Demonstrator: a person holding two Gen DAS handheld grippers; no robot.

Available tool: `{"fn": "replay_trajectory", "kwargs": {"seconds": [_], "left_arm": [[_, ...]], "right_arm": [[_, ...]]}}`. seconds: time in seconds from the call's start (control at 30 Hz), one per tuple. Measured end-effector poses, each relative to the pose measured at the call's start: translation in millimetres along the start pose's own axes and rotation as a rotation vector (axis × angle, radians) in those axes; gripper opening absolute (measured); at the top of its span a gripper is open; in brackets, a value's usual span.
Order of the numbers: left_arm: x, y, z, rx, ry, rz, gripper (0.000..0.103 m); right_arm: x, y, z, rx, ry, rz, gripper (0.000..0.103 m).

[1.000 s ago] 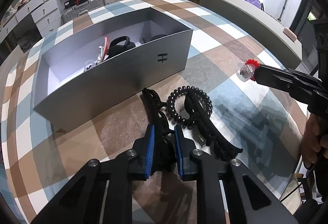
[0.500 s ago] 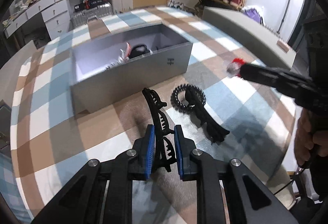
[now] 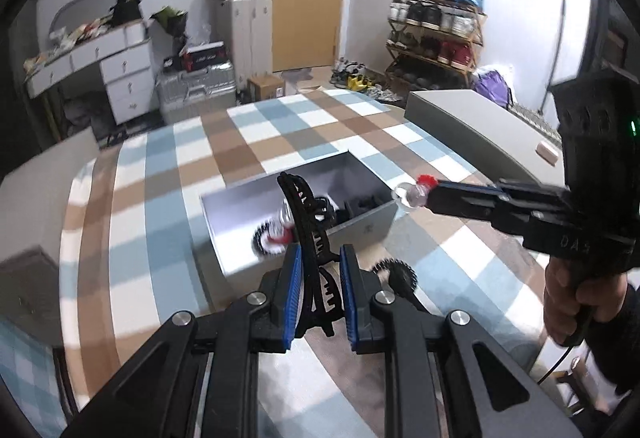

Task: Organize jewelry
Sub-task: 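Lower the claw clip into the box with the left tool while the right tool drops the hair tie there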

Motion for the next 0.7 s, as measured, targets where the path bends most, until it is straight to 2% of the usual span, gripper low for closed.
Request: {"fn": "replay_trajectory", "kwargs": {"seconds": [0.07, 0.33, 0.7], "left_arm": [[-8, 2, 9, -0.006, 0.017, 0.048, 0.014], [-30, 3, 32, 0.052, 0.054, 0.127, 0.014], [-45, 1, 58, 0.108, 0.102, 0.136, 0.014]], "right_arm": [[-7, -5, 9, -0.005, 0.005, 0.0, 0.007], [-25, -27, 39, -0.001, 0.014, 0.018, 0.007], [-29, -50, 64, 0.018, 0.052, 0.03, 0.007]]}}
Point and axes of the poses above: each gripper's, at about its wrist camera, not at the fingertips, and z roughly the way its jaws point, y to its left, x to its underside, the point moved 4 cm from there along z, roughly the way its jaws point, and after that the axes turned 11 degrees about -z, right-handed, at the moved point
